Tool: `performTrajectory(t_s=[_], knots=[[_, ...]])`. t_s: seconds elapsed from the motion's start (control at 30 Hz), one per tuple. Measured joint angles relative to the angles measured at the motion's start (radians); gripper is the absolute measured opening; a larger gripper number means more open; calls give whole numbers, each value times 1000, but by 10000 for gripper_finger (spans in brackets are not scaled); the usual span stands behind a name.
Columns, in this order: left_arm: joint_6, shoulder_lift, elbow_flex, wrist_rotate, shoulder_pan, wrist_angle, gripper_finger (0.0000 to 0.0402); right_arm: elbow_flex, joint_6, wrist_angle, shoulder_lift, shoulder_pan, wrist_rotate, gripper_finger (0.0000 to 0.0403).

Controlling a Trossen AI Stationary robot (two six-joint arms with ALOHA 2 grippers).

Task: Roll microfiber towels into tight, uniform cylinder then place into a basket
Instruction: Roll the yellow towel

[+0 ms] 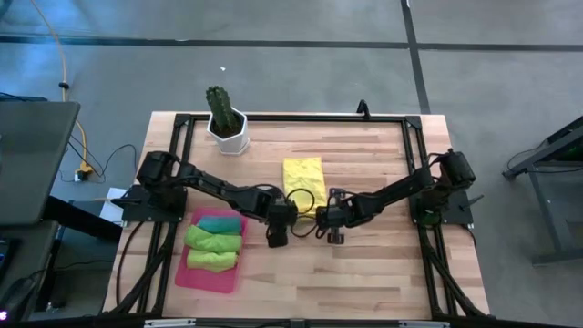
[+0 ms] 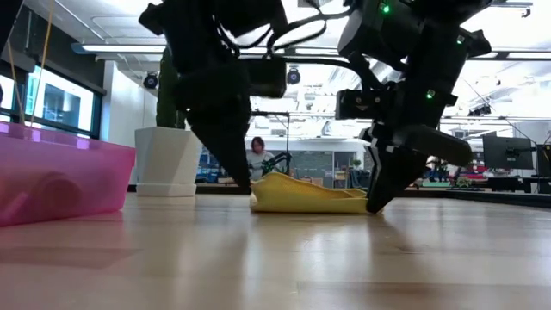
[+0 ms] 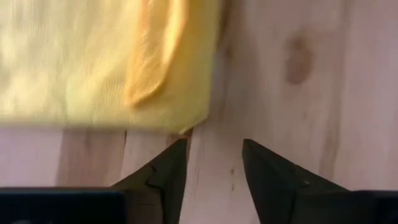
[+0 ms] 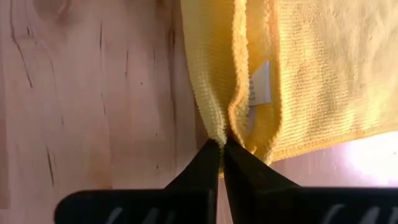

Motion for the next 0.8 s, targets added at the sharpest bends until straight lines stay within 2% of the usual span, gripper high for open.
performTrajectory(t_s=[0.1, 0.2, 0.3, 0.47, 0.6, 0.8], knots=[[181, -4, 0, -24, -26, 22, 157, 0, 53, -5, 0, -15, -51, 1], [326, 1, 1, -109, -63, 43, 161, 0, 106, -6, 0, -32, -101, 1], [391, 5, 0, -197, -88, 38, 161, 0, 146, -6, 0, -49, -143, 1], [462, 5, 0, -320, -104, 121, 157, 0, 200, -5, 0, -84, -247, 0], [465, 5, 0, -263, -90, 134, 157, -1, 222, -4, -1, -99, -279, 0], [497, 42, 1, -234, -52, 160, 157, -4, 229, -6, -20, -103, -287, 0]])
